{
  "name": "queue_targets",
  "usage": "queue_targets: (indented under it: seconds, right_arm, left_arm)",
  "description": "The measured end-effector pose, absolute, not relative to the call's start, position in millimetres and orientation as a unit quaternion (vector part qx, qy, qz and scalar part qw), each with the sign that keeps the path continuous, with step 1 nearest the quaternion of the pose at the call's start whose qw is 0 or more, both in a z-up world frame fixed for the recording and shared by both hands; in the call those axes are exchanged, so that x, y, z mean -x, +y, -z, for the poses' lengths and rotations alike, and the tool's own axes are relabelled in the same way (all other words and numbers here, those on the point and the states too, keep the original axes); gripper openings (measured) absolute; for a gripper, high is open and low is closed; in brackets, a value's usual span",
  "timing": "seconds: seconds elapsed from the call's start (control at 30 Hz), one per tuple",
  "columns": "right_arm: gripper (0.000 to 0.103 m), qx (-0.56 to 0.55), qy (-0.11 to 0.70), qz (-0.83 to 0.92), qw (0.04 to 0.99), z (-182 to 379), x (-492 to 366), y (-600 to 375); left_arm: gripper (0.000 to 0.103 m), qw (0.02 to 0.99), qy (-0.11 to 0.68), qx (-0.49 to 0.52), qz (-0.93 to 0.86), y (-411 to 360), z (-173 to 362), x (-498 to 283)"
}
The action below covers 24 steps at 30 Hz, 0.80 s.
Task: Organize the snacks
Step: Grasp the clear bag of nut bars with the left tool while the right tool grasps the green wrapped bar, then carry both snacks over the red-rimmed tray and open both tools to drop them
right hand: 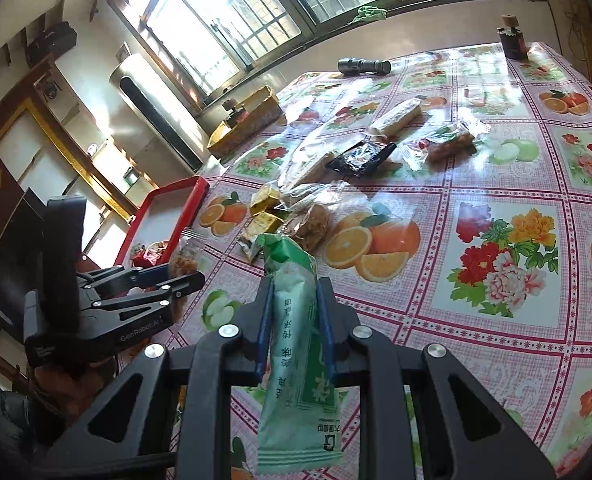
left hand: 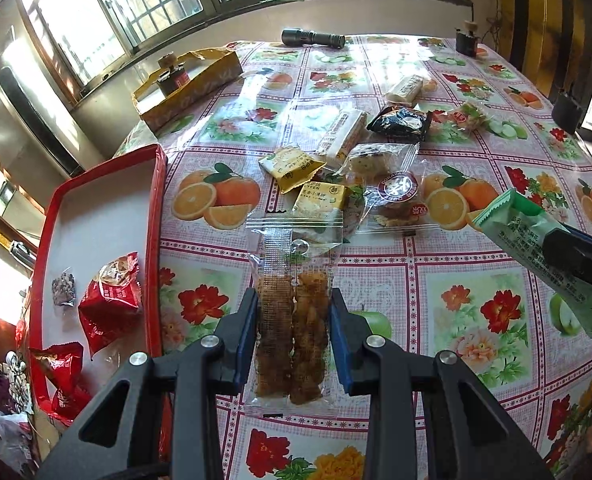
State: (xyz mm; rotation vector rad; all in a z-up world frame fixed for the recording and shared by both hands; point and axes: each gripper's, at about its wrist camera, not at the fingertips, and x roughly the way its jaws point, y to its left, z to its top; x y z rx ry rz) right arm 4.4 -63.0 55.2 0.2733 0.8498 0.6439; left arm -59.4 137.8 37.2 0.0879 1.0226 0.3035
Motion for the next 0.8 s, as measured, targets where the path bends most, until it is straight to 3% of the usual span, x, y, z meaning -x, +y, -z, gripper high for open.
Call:
queue_targets:
  seconds: [0.8]
  right_arm:
    - [0.023,-0.111,0.403,-0.345,0.84,-62,-4,-5]
  left_arm:
    - [0.033,0.864,0.475,-0.003,-0.168,187,-45,79]
